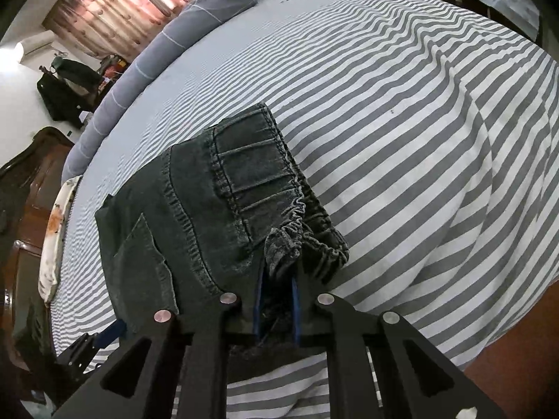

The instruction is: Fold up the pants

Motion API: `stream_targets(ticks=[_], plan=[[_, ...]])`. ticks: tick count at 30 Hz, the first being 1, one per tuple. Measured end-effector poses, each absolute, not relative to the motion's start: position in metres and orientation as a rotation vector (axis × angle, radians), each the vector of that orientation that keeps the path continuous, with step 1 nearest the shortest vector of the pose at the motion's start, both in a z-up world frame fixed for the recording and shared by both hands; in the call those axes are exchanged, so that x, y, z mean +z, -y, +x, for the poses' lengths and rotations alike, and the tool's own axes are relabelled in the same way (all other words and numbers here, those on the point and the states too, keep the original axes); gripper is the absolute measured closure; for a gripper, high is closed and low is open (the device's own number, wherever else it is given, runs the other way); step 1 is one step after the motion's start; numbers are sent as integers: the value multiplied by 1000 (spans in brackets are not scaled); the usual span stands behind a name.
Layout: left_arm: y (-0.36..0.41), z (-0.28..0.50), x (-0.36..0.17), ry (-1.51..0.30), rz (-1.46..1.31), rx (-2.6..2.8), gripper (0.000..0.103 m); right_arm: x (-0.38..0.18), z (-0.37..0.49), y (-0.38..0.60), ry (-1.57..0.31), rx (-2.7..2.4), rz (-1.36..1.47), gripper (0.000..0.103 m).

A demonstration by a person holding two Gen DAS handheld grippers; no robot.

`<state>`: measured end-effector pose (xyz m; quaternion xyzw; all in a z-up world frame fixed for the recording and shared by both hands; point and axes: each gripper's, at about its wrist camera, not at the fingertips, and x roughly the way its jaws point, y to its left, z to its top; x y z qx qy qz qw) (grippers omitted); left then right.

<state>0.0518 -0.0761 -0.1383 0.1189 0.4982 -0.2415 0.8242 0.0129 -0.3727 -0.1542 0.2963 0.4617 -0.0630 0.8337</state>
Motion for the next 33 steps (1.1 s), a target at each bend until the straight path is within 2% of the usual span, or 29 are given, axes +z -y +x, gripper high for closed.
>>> stream_targets(ticks=[4, 7, 13, 20, 24, 33], plan=[[67, 63, -124, -1048, 164, -533, 53, -145, 11, 379, -988, -99, 672, 82], [61, 83, -106, -999, 85, -534, 53, -122, 10, 382, -945, -139, 592, 72], [72, 136, -91, -951, 55, -489, 53, -90, 40, 374, -879, -106, 451, 71], [95, 186, -122, -1024, 57, -428, 53, -113, 90, 352, -982, -130, 289, 71], [110, 193, -138, -1033, 129, -402, 53, -125, 106, 348, -1004, -138, 237, 71], [118, 180, -140, -992, 207, -399, 53, -127, 109, 348, -1001, -145, 251, 69]])
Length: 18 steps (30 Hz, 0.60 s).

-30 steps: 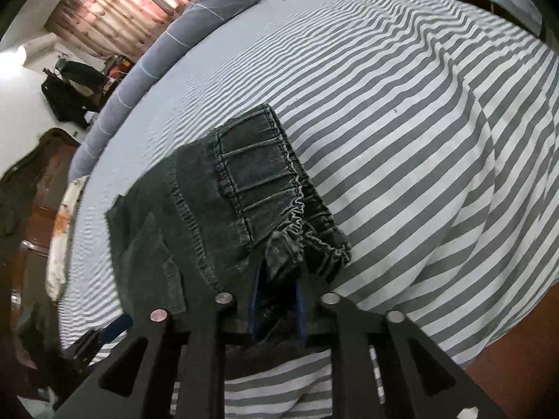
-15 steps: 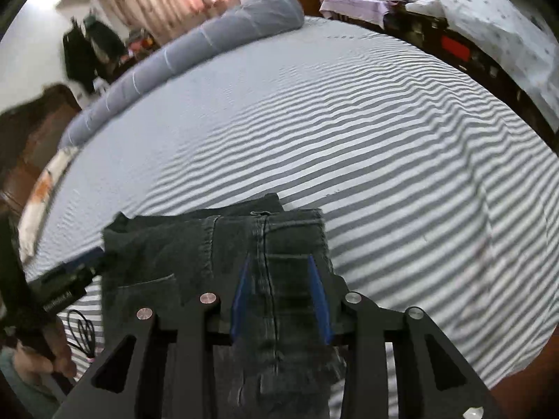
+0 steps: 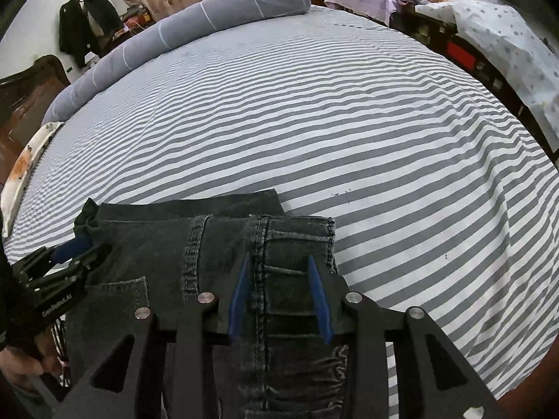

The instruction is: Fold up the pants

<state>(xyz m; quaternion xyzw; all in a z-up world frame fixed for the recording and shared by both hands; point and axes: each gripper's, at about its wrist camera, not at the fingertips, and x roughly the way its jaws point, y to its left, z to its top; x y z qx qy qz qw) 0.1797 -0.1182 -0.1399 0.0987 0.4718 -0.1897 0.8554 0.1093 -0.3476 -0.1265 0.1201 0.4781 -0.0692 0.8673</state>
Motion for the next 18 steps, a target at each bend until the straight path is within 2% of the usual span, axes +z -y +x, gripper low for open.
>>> stream_targets(ticks=[5, 9, 15, 18], plan=[[103, 154, -132, -971, 223, -399, 53, -127, 100, 342, -1006, -153, 246, 59], [92, 126, -127, -961, 212, -408, 53, -125, 88, 338, -1008, -152, 241, 48], [75, 83, -136, -980, 213, -403, 53, -126, 57, 330, -1003, -158, 186, 37], [68, 63, -142, -965, 204, -411, 53, -135, 39, 335, -1019, -130, 215, 36]])
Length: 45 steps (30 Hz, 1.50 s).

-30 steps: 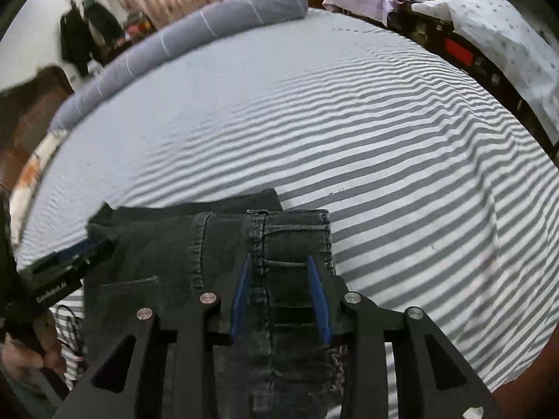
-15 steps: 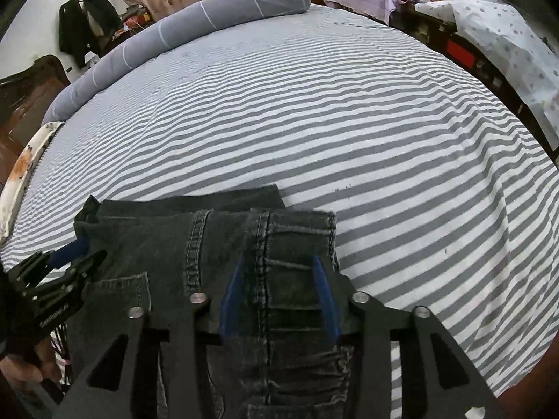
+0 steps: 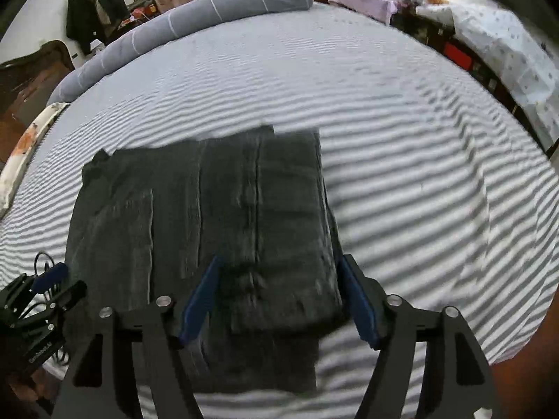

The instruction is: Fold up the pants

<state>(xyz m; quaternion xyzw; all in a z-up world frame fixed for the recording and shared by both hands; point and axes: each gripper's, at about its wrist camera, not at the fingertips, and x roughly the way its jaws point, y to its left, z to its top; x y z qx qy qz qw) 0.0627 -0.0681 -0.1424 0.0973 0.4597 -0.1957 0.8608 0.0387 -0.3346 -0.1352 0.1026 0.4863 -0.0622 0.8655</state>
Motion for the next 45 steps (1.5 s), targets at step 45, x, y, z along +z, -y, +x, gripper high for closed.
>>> stream_targets(ticks=[45], plan=[[7, 152, -164, -1094, -299, -619, 38, -196, 122, 393, -1053, 700, 663, 53]])
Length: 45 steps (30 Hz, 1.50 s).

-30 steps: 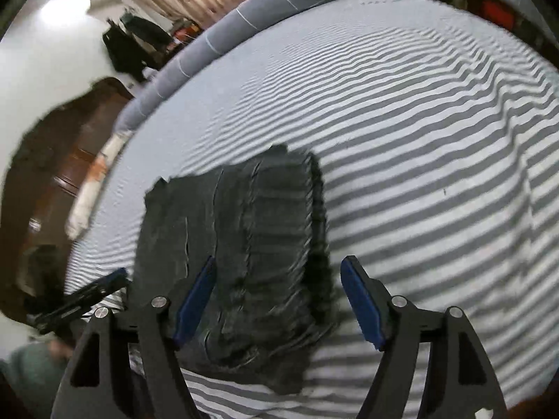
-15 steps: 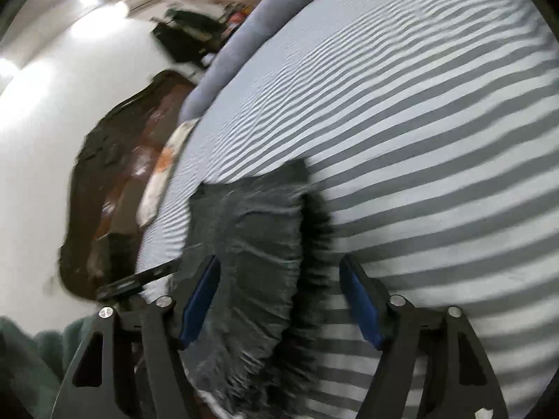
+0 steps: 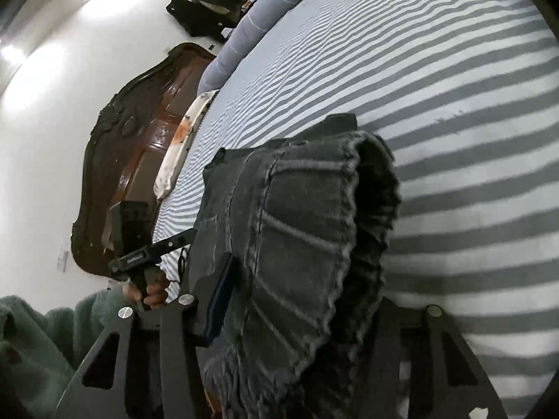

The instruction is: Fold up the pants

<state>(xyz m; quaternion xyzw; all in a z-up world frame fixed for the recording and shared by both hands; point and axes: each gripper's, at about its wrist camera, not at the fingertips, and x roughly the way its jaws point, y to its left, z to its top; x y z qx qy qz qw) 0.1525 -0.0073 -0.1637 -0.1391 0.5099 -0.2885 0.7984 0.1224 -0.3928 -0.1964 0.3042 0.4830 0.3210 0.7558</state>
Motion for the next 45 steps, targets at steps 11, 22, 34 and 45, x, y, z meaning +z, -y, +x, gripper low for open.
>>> stream_targets(ticks=[11, 22, 34, 45], plan=[[23, 159, -139, -1111, -271, -491, 86, -151, 98, 373, -1021, 491, 741, 79], [-63, 165, -51, -968, -335, -427, 88, -63, 145, 271, -978, 544, 659, 81], [-164, 239, -66, -1021, -246, -246, 87, -110, 242, 155, -1082, 590, 660, 81], [-164, 238, -126, -994, -96, -107, 72, -143, 246, 151, -1070, 420, 297, 44]])
